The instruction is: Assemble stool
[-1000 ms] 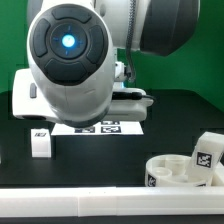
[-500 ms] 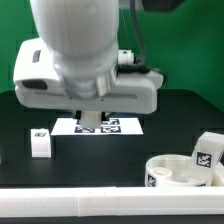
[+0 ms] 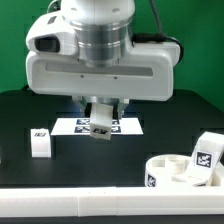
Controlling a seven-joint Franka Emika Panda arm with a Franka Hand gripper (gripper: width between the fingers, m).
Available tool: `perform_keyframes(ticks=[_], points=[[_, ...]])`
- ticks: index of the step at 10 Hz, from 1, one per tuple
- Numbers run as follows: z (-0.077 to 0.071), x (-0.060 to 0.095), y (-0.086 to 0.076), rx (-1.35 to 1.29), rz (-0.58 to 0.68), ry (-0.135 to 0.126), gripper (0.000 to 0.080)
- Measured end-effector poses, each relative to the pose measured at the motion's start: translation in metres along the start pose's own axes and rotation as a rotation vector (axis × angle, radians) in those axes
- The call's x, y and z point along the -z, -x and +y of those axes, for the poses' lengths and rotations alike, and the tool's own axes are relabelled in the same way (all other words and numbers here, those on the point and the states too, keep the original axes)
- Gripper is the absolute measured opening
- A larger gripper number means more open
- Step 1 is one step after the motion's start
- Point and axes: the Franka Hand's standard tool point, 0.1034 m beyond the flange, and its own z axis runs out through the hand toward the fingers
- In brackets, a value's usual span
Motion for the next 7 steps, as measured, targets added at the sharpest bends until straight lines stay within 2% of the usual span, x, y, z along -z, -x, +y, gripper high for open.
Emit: perform_keyframes(ticks=[1,2,4,5,6,7], points=[[-0.002,0.002,-0.005,-0.006,0.076,-0.008,0.0325],[-0.009,0.007,-0.002,-0.03,0.114,-0.026,0.0325],[-0.023,0.019,-0.008,-0.029,0.277,-0.038,0.0325],[-0.03,0.025,-0.008,-0.027,0.317,-0.042,0.0325],[-0.038,0.036,-0.015,-0.035,0.408,-0.053,0.0325],[-0.038,0.035,-0.016,-0.029,0.461,-0.054,0.0325]])
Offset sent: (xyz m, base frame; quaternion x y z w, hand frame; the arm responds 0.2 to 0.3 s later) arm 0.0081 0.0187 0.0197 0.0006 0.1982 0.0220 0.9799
